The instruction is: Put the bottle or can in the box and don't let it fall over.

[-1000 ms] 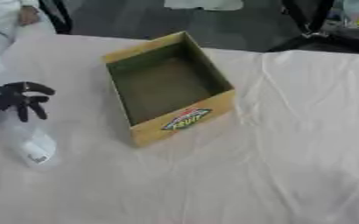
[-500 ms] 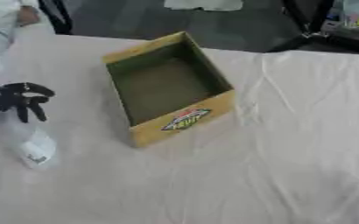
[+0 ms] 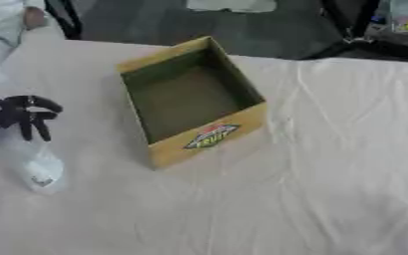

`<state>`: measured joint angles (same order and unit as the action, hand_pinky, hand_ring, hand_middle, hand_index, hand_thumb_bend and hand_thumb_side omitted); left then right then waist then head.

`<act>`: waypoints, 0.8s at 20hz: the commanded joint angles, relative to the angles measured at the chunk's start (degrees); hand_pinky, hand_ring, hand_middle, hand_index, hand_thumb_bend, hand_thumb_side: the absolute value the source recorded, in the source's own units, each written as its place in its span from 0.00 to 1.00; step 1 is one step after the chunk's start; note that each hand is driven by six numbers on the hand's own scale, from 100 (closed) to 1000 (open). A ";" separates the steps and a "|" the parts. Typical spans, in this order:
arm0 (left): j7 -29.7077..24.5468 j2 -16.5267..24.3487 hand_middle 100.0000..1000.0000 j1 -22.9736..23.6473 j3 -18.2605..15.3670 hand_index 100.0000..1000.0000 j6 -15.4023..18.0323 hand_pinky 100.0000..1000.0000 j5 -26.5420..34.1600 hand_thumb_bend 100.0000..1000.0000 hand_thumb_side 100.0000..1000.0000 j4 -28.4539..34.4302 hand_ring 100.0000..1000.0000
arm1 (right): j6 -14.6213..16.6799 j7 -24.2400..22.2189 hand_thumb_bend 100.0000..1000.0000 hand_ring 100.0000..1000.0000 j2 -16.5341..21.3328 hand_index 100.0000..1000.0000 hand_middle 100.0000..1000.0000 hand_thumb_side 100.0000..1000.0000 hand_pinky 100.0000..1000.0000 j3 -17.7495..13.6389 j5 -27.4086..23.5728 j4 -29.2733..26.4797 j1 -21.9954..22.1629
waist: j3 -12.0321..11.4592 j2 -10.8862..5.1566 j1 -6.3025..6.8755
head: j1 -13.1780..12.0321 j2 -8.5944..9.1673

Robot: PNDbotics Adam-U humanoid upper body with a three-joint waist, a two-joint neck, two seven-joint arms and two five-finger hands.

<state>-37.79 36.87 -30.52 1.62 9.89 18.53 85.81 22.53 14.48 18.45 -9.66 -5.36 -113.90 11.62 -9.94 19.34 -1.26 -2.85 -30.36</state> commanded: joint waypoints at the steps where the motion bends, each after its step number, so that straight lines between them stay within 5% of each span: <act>1: -0.05 0.96 0.70 -0.48 0.28 0.24 -0.11 0.74 0.30 0.04 0.69 -0.07 0.42 | 0.20 -0.14 0.00 1.00 1.13 0.90 1.00 0.52 0.92 -0.50 -0.35 -0.69 -0.15 | 0.08 -0.68 0.03 | 0.02 0.82; 16: 0.40 0.51 0.58 -0.95 0.56 0.12 -1.06 0.65 1.22 0.07 0.72 -1.48 0.33 | 0.14 -0.26 0.00 1.00 1.15 0.90 1.00 0.52 0.92 -0.44 -0.37 -0.69 -0.29 | 0.27 -0.59 0.05 | -0.07 0.89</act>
<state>-37.46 36.56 -31.26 1.92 9.09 19.70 84.60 22.46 14.38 18.45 -9.66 -5.36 -113.90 11.36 -9.70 19.40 -1.25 -2.87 -30.08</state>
